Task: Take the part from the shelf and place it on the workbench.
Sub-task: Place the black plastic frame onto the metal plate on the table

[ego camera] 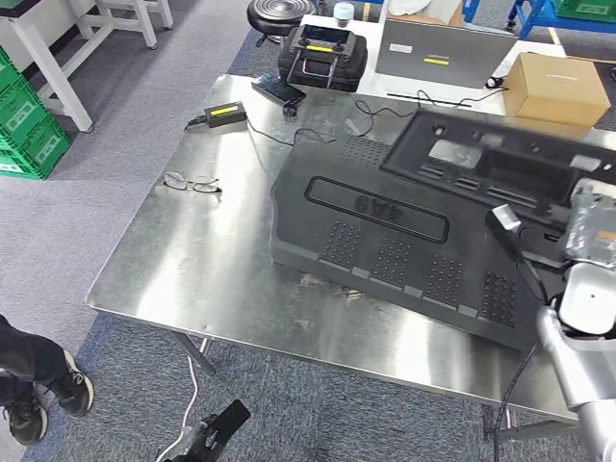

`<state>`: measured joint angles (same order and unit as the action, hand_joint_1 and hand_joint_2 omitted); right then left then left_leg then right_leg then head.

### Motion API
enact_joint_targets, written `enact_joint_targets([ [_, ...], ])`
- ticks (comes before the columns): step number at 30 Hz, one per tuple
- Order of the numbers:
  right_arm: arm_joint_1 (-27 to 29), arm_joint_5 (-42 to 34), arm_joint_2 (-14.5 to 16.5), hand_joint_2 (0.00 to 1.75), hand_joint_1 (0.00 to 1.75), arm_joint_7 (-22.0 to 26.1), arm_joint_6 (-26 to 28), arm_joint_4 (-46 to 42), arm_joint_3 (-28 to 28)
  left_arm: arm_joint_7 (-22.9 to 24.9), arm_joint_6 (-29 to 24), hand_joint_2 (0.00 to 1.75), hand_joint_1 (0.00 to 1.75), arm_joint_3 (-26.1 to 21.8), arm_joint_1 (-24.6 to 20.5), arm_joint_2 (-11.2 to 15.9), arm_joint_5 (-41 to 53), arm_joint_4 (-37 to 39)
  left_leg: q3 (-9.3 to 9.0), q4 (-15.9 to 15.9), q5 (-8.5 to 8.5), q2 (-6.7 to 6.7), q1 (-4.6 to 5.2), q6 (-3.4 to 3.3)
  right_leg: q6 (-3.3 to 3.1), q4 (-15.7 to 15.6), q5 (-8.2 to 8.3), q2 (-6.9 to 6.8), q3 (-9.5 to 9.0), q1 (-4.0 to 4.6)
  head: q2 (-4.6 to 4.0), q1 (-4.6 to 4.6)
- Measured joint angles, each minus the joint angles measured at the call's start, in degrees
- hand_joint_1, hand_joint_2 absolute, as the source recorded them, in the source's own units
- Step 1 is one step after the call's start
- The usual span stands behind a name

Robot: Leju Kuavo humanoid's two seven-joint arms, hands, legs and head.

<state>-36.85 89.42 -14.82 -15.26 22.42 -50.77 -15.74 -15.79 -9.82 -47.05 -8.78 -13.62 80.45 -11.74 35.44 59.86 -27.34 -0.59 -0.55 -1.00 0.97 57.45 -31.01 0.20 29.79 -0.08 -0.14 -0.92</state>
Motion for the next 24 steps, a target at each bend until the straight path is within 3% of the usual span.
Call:
enact_joint_targets([
  [6, 0.45, -4.41, 1.66, 1.75, 1.75, 5.00, -5.40, 3.26, -0.10, -0.14, -0.26, 0.00, 0.00, 0.32, 0.11, 0.00, -0.86, 0.00, 0.00, 0.00, 0.00, 0.01, 0.01, 0.00, 0.00, 0.02, 0.00, 0.02, 0.00, -0.01, 0.01, 0.00],
  [17, 0.71, -8.02, 2.53, 1.75, 1.75, 7.33, -9.13, 4.84, -0.38, -0.16, -0.46, 0.00, 0.00, 0.38, 0.33, 0.02, -1.83, 0.00, -0.02, 0.00, 0.00, 0.01, 0.00, 0.00, 0.00, 0.03, 0.00, 0.03, 0.01, 0.00, 0.01, 0.01],
  [18, 0.86, -8.73, 2.61, 1.75, 1.60, 7.54, -9.82, 4.80, -0.56, -0.17, -0.48, 0.00, 0.00, 0.39, 0.35, 0.02, -1.85, 0.00, -0.02, 0.00, 0.00, 0.01, 0.00, 0.00, 0.00, 0.03, 0.00, 0.03, 0.01, 0.00, 0.01, 0.01],
  [21, 1.40, -10.04, 2.81, 1.75, 0.29, 7.94, -10.78, 4.72, -1.08, -0.23, -0.49, 0.00, 0.00, 0.43, 0.42, 0.02, -1.88, 0.00, -0.02, 0.00, 0.01, 0.01, 0.00, 0.00, 0.00, 0.04, 0.00, 0.03, 0.00, 0.00, 0.00, 0.01],
  [22, 1.65, -10.19, 2.86, 1.75, 0.00, 8.03, -10.85, 4.69, -1.23, -0.25, -0.49, 0.00, 0.00, 0.45, 0.44, 0.02, -1.88, 0.00, -0.02, 0.00, 0.01, 0.01, 0.00, 0.00, 0.00, 0.05, 0.00, 0.03, 0.00, 0.00, 0.00, 0.01],
  [24, 2.17, -10.34, 2.94, 1.75, 0.00, 8.12, -10.99, 4.56, -1.56, -0.28, -0.49, 0.00, 0.00, 0.50, 0.47, 0.02, -1.90, 0.00, -0.01, 0.00, 0.00, 0.01, 0.00, 0.00, 0.00, 0.05, 0.00, 0.03, 0.00, 0.00, 0.01, 0.01],
])
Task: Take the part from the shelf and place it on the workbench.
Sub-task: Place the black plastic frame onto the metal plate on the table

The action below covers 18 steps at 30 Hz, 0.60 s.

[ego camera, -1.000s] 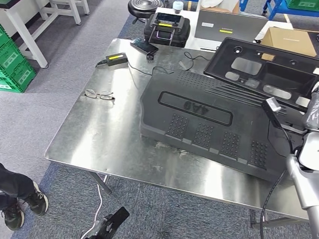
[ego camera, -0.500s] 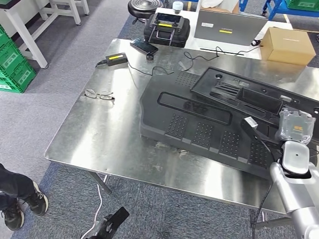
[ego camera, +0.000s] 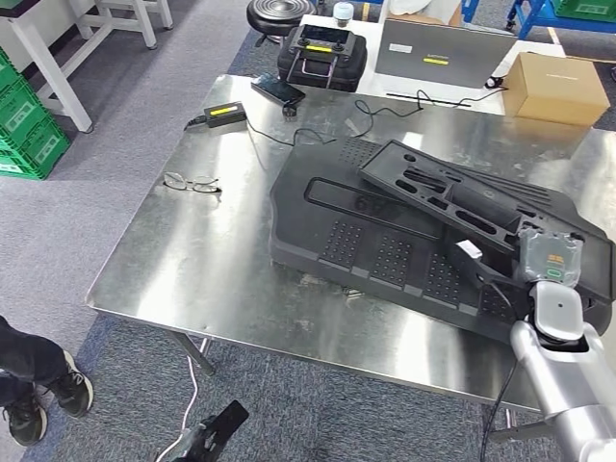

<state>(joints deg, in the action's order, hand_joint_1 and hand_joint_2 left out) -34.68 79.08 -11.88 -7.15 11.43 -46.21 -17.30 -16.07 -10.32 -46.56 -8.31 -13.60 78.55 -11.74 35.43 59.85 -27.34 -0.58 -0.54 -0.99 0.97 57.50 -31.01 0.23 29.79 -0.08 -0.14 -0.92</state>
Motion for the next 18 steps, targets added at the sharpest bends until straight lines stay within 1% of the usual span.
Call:
enact_joint_targets([
  [3, 0.30, -0.54, -0.07, 1.75, 0.00, 0.47, -0.64, -0.62, -0.54, -0.07, -0.03, 0.00, 0.00, 0.02, 0.12, 0.00, -0.44, 0.00, -0.02, 0.00, 0.00, 0.01, 0.00, 0.00, 0.00, -0.01, 0.00, 0.01, 0.00, 0.00, 0.00, 0.00],
  [5, 0.24, -1.45, -0.55, 1.75, 0.00, 1.69, -2.15, -1.51, -1.03, -0.45, -0.05, 0.00, 0.00, 0.02, 0.25, 0.02, -0.99, 0.00, -0.05, 0.00, 0.00, 0.02, 0.00, 0.00, 0.00, -0.02, 0.00, 0.01, -0.02, -0.01, 0.01, 0.00],
  [9, -0.04, -3.49, -2.11, 1.75, 0.00, 4.04, -4.86, -3.47, -2.26, -1.22, -0.08, 0.00, 0.00, 0.01, 0.54, 0.13, -1.81, 0.00, -0.16, 0.00, 0.00, 0.02, 0.00, 0.00, 0.00, -0.03, 0.00, 0.00, -0.13, -0.01, 0.00, 0.00],
  [14, 0.21, -5.72, -3.76, 1.75, 0.00, 4.83, -6.26, -6.21, -3.54, -1.56, -0.17, 0.00, 0.00, -0.04, 0.78, 0.24, -2.07, 0.00, -0.27, 0.00, 0.00, 0.01, 0.01, 0.00, 0.00, -0.03, 0.00, 0.00, -0.25, -0.01, -0.01, 0.00],
  [18, 2.19, -9.00, -5.98, 1.75, 0.00, 5.30, -7.43, -11.44, -4.68, -1.94, -0.29, 0.00, 0.00, -0.10, 1.10, 0.30, -2.87, 0.00, -0.26, 0.00, 0.00, 0.00, 0.02, 0.00, 0.00, -0.03, 0.00, -0.02, -0.24, -0.01, 0.01, -0.01],
])
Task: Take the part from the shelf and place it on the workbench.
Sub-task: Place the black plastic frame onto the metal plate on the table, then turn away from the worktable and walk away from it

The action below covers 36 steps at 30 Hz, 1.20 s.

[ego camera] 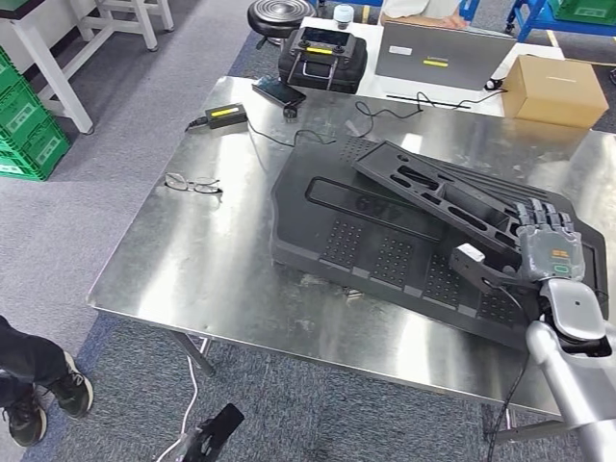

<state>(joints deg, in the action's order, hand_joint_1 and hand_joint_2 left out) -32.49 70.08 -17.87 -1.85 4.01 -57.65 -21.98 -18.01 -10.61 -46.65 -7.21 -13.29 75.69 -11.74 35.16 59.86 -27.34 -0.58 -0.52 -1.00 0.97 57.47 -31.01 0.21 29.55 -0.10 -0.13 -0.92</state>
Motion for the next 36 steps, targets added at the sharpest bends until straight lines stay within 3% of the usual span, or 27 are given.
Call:
enact_joint_targets([
  [6, 3.12, -3.81, -3.50, 1.75, 0.00, 0.30, -2.61, -8.74, -1.33, -0.15, -0.15, 0.00, 0.00, -0.04, 0.32, 0.14, -0.24, 0.00, 0.03, 0.00, -0.01, 0.00, 0.00, 0.00, 0.00, 0.00, -0.01, 0.00, 0.04, 0.00, -0.01, -0.01],
  [10, 3.76, -7.07, -6.49, 1.75, 0.00, 1.17, -7.15, -13.66, -2.52, -0.37, -0.34, 0.00, 0.00, -0.06, 0.52, 0.24, -0.78, 0.00, 0.03, 0.00, -0.01, 0.00, 0.00, 0.00, 0.00, 0.00, 0.00, 0.00, 0.03, 0.00, -0.01, -0.01],
  [18, 3.34, -19.61, -15.41, 1.75, 0.00, 2.94, -15.26, -22.35, -5.67, -1.28, -0.70, 0.00, 0.00, -0.08, 0.95, 0.49, -1.19, 0.00, 0.03, 0.00, -0.01, -0.04, 0.05, -0.01, 0.01, -0.02, 0.00, -0.05, 0.03, -0.04, 0.00, 0.00],
  [21, 4.47, -25.52, -19.38, 1.75, 0.00, 3.84, -13.36, -26.52, -5.95, -1.39, -0.74, 0.00, 0.00, -0.09, 1.19, 0.65, -1.38, 0.00, 0.04, 0.00, -0.03, -0.05, 0.05, -0.01, 0.01, -0.03, -0.01, -0.08, 0.05, -0.04, 0.00, -0.01],
  [24, 9.27, -25.68, -20.98, 1.75, 0.00, 5.38, -5.62, -31.03, -4.04, -1.26, -1.05, 0.00, 0.00, -0.10, 1.20, 0.71, -1.85, 0.00, 0.03, 0.00, -0.04, -0.08, 0.00, 0.00, 0.02, -0.04, -0.06, -0.11, 0.02, 0.00, -0.01, 0.00],
  [26, 15.10, -23.09, -19.16, 1.75, 0.00, 7.47, 3.35, -34.74, -0.96, -0.92, -1.61, 0.00, 0.00, -0.11, 1.30, 0.71, -1.93, 0.00, 0.04, 0.00, -0.07, -0.16, -0.04, 0.02, 0.03, -0.04, -0.11, -0.18, -0.03, 0.05, -0.01, 0.00],
  [31, 29.12, -17.45, -8.04, 1.75, 0.00, 13.02, 25.05, -42.66, 5.44, 0.10, -3.17, 0.00, 0.00, -0.11, 1.33, 0.50, -0.96, 0.00, 0.00, -0.07, -0.11, -0.24, -0.16, 0.08, -0.07, -0.04, -0.26, -0.27, -0.03, 0.16, -0.01, -0.03],
  [36, 38.70, -18.14, 1.01, 1.75, 0.00, 16.52, 34.09, -48.64, 8.75, 0.69, -4.15, 0.00, 0.00, -0.07, 1.45, 0.35, -0.74, 0.00, -0.02, -0.09, -0.14, -0.25, -0.19, 0.12, -0.13, -0.03, -0.31, -0.26, -0.03, 0.18, -0.01, -0.03],
])
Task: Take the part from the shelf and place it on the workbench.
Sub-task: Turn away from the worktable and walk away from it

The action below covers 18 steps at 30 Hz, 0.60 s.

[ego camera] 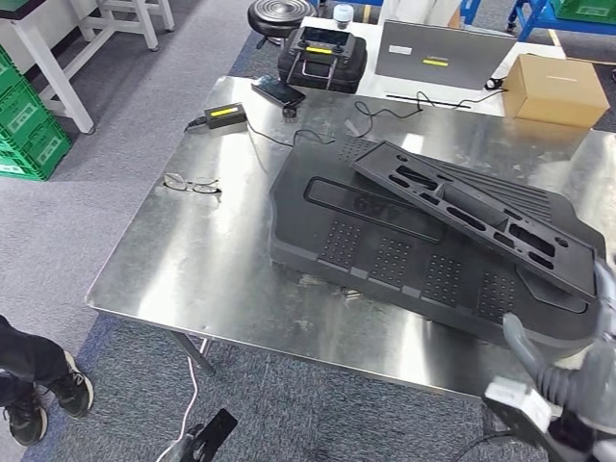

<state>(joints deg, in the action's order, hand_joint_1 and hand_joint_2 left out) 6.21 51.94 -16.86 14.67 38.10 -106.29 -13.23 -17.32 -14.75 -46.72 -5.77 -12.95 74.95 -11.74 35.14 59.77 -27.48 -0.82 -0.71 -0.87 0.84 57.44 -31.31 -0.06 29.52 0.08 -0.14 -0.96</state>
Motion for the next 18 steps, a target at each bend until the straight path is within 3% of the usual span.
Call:
enact_joint_targets([
  [5, 5.65, -0.39, 6.34, 1.75, 0.00, 2.14, 1.53, -4.01, 2.12, 0.37, -0.47, 0.00, 0.00, 0.03, 0.05, -0.13, 0.00, 0.00, -0.01, -0.01, 0.00, 0.03, 0.02, 0.00, -0.02, 0.00, -0.01, 0.04, -0.01, -0.02, 0.00, 0.01],
  [18, 11.79, -4.83, 15.35, 1.75, 0.00, 8.21, 1.55, -7.15, 5.21, 0.38, -1.51, 0.00, 0.00, -0.04, 0.33, -0.19, -0.55, 0.00, -0.03, 0.07, -0.16, 0.04, 0.69, -0.29, 0.40, -0.07, -0.01, 0.08, -0.02, -0.64, 0.01, 0.01],
])
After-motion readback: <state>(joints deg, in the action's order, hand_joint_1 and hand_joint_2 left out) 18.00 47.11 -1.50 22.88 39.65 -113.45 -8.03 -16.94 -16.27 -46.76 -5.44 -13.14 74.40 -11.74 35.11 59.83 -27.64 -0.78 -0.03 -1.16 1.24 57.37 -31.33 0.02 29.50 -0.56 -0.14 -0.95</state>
